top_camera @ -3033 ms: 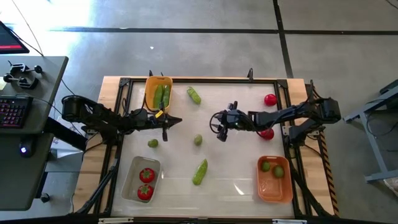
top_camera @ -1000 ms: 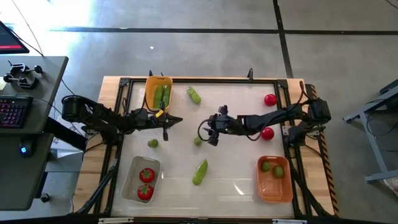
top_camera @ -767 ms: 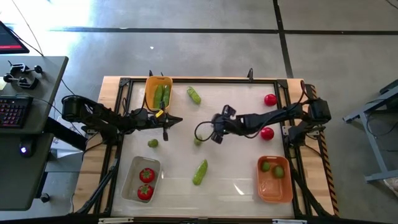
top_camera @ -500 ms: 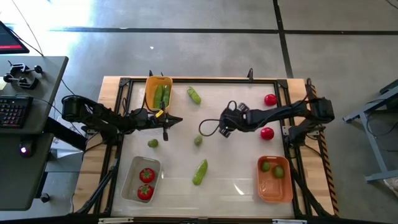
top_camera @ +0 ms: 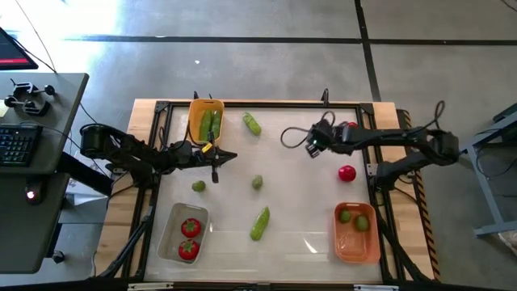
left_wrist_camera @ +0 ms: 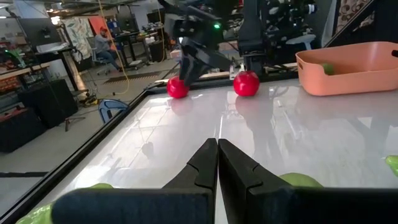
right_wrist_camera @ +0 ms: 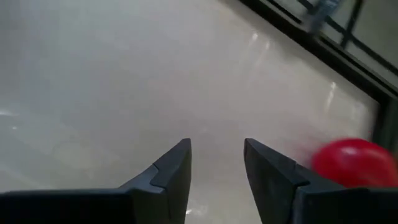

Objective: Sort produce into baskets
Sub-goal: Put the top tomato into the gray bin

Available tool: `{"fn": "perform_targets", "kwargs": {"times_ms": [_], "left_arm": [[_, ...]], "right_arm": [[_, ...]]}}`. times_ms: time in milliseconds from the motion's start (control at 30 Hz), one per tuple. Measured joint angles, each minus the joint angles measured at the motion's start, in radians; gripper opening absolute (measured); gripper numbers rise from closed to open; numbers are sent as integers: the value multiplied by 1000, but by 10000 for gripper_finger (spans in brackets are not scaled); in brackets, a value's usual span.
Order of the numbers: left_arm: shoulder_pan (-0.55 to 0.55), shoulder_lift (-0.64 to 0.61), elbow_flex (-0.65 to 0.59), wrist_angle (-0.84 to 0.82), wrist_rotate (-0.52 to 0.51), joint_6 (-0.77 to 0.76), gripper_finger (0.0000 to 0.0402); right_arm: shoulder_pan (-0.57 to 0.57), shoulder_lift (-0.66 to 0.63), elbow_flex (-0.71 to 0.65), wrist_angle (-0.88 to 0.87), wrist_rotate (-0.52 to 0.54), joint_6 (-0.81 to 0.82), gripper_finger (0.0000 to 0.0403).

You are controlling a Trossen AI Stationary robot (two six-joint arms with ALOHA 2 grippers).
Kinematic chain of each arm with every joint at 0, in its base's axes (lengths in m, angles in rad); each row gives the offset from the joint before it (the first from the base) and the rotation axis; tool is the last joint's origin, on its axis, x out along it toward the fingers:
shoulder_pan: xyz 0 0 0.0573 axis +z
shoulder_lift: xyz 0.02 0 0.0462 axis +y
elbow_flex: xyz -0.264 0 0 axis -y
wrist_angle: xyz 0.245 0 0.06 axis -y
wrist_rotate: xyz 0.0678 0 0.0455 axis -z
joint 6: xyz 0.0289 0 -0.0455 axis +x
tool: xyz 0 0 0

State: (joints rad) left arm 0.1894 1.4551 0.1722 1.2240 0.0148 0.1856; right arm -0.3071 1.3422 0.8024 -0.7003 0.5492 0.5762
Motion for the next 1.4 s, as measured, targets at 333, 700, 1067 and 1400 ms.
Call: {"fn": "perform_targets", "kwargs": {"times_ms": [333,700,1067,1400], "left_arm": [[0,0,0,0,0,0,0],[0,0,13,-8,0,0,0],[0,0,13,-10,0,0,0],[0,0,14,-26,0,1,0]], "right_arm": [[-219,-41,0,-173,-58,5,138],[-395,-41,0,-207,-97,2,202],[-542,-25,0,-172,-88,-36,292],[-535,-11,0,-132,-83,55,294]]}}
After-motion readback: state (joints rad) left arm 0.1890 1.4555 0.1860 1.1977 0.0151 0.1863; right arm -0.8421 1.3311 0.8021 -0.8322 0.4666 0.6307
